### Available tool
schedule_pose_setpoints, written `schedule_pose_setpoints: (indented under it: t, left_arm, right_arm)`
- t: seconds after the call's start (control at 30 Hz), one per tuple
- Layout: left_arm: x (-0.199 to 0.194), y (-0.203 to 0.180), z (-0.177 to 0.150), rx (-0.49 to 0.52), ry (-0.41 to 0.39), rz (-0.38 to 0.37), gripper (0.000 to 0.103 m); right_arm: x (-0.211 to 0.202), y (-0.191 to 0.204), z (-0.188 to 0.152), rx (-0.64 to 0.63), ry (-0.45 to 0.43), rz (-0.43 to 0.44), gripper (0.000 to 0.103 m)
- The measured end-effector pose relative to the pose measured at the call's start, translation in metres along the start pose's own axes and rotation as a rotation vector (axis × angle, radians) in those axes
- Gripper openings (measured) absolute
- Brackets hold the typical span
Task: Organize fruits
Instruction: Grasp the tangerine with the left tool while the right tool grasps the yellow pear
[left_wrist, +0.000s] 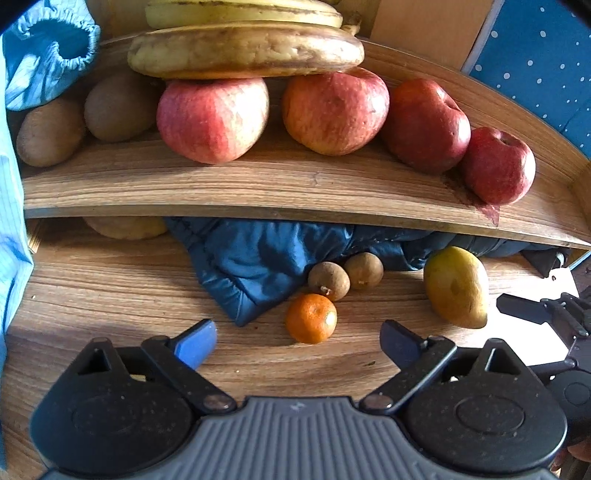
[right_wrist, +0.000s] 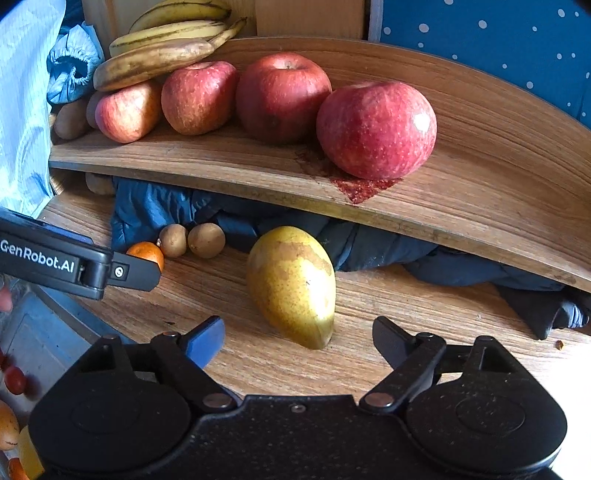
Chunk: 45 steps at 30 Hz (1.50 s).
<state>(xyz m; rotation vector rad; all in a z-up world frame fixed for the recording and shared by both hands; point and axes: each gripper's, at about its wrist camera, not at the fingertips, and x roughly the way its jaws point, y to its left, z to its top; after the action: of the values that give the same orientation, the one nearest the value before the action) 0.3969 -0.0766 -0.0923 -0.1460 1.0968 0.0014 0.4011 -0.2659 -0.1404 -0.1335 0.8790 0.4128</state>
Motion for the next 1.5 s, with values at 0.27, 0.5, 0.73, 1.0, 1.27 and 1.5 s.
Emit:
schedule_pose_setpoints:
  t: [0.27,0.5,0.73,1.0,1.27,1.5]
  left_arm:
    - [0.005,0.0,0.006,-0.019,-0.002,-0.047,0.077]
    - [0.011,0.0,0.012,-0.023,0.006,-0.072,0.06]
    - [0.023,0.003,0.014,-0.031,0.03,-0.082,0.048]
    - [0.029,0.006,0.016,-0.033,0.037,-0.08,0.044]
    - [0.032,0.008,0.02,-0.039,0.044,-0.075,0.036]
    - [0.028,0.009,0.017,-0.039,0.049,-0.078,0.035]
  right_arm:
    - [0.006,-0.002,0.008,0.009,-0.012,0.026,0.079]
    - [0.013,0.002,0.012,0.0,-0.012,0.036,0.074]
    - [0.019,0.006,0.013,0.005,-0.003,0.047,0.069]
    - [0.019,0.005,0.015,0.014,-0.007,0.035,0.063]
    - [0.019,0.007,0.014,0.007,-0.01,0.002,0.056]
    - [0.019,0.01,0.012,0.014,-0.013,-0.003,0.055]
